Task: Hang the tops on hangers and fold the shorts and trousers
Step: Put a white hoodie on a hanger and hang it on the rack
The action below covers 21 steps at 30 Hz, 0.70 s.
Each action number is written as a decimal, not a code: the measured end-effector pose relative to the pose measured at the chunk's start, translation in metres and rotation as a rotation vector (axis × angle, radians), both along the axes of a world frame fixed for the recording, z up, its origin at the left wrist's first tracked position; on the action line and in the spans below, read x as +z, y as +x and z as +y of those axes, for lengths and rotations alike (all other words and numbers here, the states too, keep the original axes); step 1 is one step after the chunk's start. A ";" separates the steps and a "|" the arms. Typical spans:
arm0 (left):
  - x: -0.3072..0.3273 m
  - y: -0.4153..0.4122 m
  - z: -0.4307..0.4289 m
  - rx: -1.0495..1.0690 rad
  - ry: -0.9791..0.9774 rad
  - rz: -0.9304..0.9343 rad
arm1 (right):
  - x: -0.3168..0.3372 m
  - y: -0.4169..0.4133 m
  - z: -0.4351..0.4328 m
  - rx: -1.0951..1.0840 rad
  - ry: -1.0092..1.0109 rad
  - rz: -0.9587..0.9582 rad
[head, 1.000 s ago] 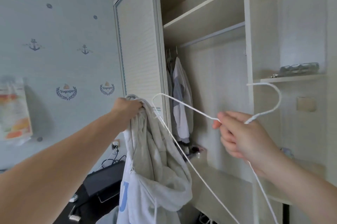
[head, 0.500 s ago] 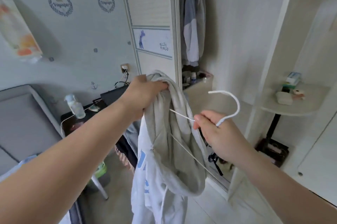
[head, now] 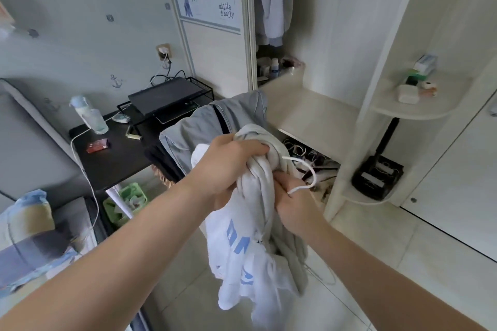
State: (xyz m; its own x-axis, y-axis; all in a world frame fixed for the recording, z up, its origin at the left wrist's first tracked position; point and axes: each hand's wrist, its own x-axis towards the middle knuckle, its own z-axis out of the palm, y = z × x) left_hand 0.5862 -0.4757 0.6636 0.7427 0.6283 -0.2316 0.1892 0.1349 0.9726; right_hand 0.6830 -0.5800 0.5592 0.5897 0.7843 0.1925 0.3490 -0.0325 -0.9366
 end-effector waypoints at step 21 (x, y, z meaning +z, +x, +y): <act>-0.058 -0.034 0.009 -0.421 1.243 0.152 | 0.007 0.032 -0.046 0.169 0.096 0.059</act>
